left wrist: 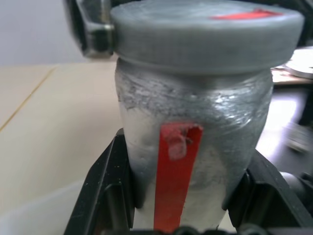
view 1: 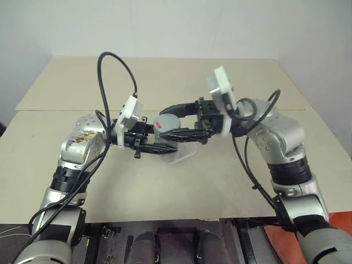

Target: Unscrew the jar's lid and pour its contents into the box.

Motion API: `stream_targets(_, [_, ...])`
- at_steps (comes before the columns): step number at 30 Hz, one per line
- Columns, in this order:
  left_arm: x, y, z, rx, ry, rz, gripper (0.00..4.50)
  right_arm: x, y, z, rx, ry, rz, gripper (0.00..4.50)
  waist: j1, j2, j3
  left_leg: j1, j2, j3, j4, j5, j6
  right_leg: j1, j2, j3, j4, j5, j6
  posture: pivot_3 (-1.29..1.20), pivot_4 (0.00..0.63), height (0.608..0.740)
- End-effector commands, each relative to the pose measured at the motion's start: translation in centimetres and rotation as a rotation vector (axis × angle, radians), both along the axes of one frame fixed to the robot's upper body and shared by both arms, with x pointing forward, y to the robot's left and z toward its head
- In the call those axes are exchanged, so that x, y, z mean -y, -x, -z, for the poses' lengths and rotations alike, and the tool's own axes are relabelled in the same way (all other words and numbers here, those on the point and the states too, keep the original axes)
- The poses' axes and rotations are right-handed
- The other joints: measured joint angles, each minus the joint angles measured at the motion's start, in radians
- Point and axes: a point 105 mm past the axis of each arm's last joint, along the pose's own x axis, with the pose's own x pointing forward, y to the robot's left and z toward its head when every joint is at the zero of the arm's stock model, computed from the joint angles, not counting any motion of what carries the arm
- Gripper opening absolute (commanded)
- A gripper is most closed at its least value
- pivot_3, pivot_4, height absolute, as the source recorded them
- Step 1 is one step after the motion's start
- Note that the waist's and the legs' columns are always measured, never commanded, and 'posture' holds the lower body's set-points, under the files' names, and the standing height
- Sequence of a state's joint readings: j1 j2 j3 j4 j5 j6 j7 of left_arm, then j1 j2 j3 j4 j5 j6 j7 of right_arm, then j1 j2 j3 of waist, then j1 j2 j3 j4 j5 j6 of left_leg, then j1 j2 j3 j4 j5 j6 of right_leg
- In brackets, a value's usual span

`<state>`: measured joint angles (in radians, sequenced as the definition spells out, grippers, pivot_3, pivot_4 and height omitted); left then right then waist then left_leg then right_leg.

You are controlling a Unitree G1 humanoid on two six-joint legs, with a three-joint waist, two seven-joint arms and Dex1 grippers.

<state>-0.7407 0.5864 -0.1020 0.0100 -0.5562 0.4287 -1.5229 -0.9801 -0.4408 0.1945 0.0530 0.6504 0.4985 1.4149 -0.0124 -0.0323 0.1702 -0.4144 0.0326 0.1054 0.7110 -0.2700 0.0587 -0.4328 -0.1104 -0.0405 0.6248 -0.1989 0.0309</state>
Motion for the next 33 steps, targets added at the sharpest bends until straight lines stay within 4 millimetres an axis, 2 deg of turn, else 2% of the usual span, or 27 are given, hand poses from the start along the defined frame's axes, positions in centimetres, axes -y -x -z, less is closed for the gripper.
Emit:
stream_targets(1, [0.6, 1.2, -1.8, 0.055, 0.03, 0.075, 1.95, -0.7, 1.1, 0.0, 0.05, 0.034, -0.227, 2.79, -0.002, 0.0, 0.0, 0.0, 0.0, 0.0, 0.0, 0.0, 0.0, 0.0, 0.0, 0.0, 0.0, 0.0, 0.0, 0.0, 0.15, 0.74])
stream_targets(5, [0.7, 1.1, -1.5, 0.053, 0.035, 0.044, 1.95, -1.7, 0.5, 0.1, 0.084, 0.038, -0.233, 2.79, -0.002, 0.0, 0.0, 0.0, 0.001, 0.0, 0.0, 0.001, -0.002, -0.002, 0.0, 0.0, 0.002, 0.0, 0.0, 0.0, 0.15, 0.74])
stream_targets(7, [0.5, 0.8, -1.3, 0.051, 0.038, 0.015, 1.95, -1.7, -0.1, 0.1, 0.087, 0.024, -0.203, 3.49, -0.002, 0.0, 0.0, -0.001, 0.001, 0.0, 0.0, 0.004, -0.007, -0.003, 0.0, 0.001, 0.003, 0.0, 0.0, 0.0, 0.15, 0.74])
stream_targets(11, [-0.1, 0.2, -1.0, 0.05, 0.037, -0.046, 1.95, -0.8, -1.0, -0.4, 0.083, -0.032, -0.081, 4.48, 0.001, 0.0, 0.0, -0.002, 0.001, 0.001, 0.0, 0.005, -0.009, -0.004, 0.0, 0.001, 0.003, 0.0, 0.0, 0.0, 0.15, 0.74])
stream_targets(15, [-1.0, -0.6, -0.4, 0.033, 0.039, -0.129, 1.95, 1.5, -1.5, -0.7, 0.085, -0.099, 0.124, 4.48, 0.012, 0.0, 0.0, -0.002, 0.001, 0.001, 0.0, 0.005, -0.009, -0.004, -0.001, 0.001, 0.003, 0.0, 0.0, 0.0, 0.15, 0.74])
stream_targets(19, [-1.8, -1.6, 0.1, 0.023, 0.038, -0.197, 1.95, 3.4, -1.0, -0.8, 0.086, -0.121, 0.288, 4.48, 0.014, 0.0, 0.0, -0.003, 0.001, 0.001, 0.0, 0.005, -0.009, -0.005, -0.001, 0.001, 0.003, 0.0, 0.0, 0.0, 0.15, 0.74])
stream_targets(21, [-2.1, -2.0, 0.4, 0.021, 0.038, -0.221, 1.95, 3.8, -0.5, -0.8, 0.079, -0.122, 0.353, 4.48, 0.014, 0.0, 0.0, -0.003, 0.0, 0.001, 0.0, 0.005, -0.009, -0.005, -0.001, 0.001, 0.003, 0.0, 0.0, 0.0, 0.15, 0.74])
stream_targets(26, [-1.9, -3.1, 0.7, 0.031, 0.037, -0.253, 1.95, 2.3, 0.3, -0.9, 0.061, -0.118, 0.479, 4.48, 0.003, 0.0, 0.0, -0.003, 0.001, 0.001, 0.0, 0.006, -0.01, -0.006, -0.001, 0.001, 0.002, 0.0, 0.0, 0.0, 0.15, 0.74])
stream_targets(28, [-1.5, -3.3, 0.7, 0.035, 0.038, -0.248, 1.95, 0.8, 0.2, -0.8, 0.06, -0.103, 0.554, 4.48, 0.002, 0.0, 0.0, -0.002, 0.001, 0.001, 0.0, 0.006, -0.01, -0.006, -0.001, 0.001, 0.002, 0.0, 0.0, 0.0, 0.15, 0.74])
stream_targets(33, [-1.1, -3.4, 0.5, 0.043, 0.05, -0.239, 1.95, -1.4, -0.5, -0.7, 0.038, -0.113, 0.626, 4.48, 0.001, 0.0, 0.0, -0.003, 0.0, 0.001, 0.0, 0.006, -0.01, -0.006, -0.001, 0.001, 0.003, 0.0, -0.001, 0.0, 0.15, 0.74])
